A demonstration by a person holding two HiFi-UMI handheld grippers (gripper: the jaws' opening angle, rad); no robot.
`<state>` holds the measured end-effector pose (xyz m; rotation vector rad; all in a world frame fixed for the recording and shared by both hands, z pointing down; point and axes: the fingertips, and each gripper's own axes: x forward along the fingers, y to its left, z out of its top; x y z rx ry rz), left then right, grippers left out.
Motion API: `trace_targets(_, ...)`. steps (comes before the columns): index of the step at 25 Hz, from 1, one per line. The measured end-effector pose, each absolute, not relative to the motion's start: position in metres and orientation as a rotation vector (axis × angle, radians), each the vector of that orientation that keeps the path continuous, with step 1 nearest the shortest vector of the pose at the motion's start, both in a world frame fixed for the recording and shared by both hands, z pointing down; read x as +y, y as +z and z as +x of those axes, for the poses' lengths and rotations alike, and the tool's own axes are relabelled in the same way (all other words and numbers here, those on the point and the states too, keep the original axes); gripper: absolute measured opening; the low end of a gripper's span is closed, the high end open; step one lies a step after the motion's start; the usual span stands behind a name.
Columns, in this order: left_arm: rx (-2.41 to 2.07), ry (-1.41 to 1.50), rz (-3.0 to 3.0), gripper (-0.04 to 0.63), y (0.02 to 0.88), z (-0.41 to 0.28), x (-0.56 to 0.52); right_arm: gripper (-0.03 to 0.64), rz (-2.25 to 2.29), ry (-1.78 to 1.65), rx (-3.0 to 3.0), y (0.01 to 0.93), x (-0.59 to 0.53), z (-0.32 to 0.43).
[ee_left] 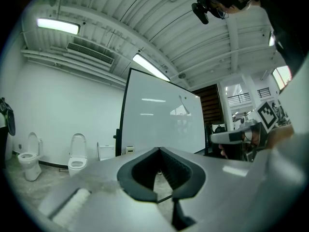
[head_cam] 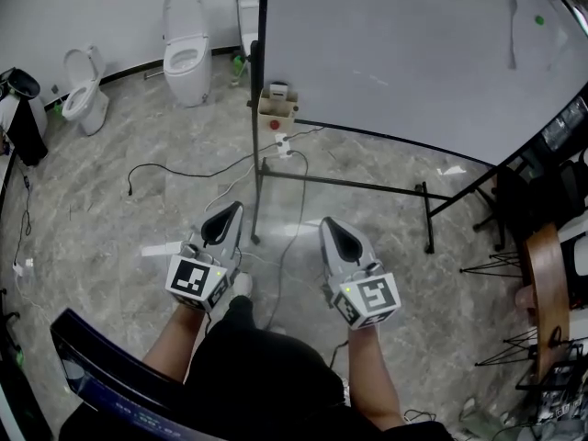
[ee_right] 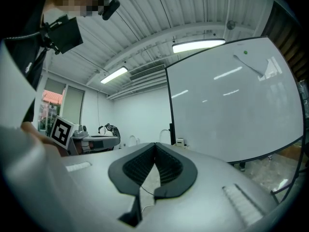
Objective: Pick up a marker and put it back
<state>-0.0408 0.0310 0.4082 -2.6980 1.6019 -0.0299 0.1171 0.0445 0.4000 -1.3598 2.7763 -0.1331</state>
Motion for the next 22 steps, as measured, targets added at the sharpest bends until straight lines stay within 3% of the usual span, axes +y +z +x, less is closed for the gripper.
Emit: trace_targets(22, 1.472, -0.008, -2.811, 0.003, 0.395, -0.108, -0.139, 0.009, -1.51, -0.142, 2.732, 0.387, -0.109, 0.041)
